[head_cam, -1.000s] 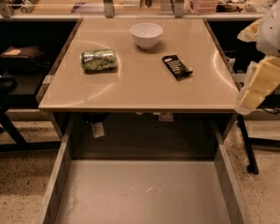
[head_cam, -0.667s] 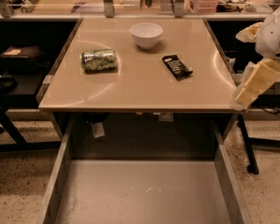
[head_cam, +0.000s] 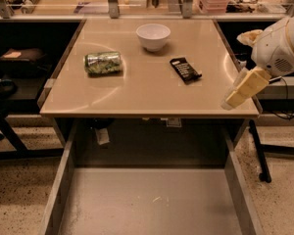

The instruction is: Place rxbar chocolate into top drawer

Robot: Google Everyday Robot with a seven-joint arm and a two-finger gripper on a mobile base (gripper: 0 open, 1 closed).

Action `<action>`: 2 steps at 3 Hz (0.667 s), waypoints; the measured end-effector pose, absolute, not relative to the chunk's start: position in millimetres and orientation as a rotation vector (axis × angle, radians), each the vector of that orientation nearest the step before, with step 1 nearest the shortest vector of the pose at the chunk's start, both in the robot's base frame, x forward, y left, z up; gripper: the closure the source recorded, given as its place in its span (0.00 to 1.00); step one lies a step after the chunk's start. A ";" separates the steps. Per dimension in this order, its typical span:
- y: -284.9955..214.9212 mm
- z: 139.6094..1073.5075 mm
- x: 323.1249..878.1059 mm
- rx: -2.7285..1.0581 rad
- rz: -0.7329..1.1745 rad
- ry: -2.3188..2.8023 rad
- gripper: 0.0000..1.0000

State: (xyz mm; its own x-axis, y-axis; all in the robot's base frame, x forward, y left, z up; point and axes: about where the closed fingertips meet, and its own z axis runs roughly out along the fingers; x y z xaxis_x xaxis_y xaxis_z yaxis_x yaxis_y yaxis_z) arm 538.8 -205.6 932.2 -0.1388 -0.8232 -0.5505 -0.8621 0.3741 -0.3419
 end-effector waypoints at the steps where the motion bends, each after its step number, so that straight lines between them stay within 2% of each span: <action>1: -205.6 932.2 538.8 -1.451 0.073 1.959 0.00; 2: -196.5 913.4 546.9 -1.425 0.120 1.984 0.00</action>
Offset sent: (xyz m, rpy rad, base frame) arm 0.0210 0.0188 -0.0476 0.0778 0.0794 -0.0411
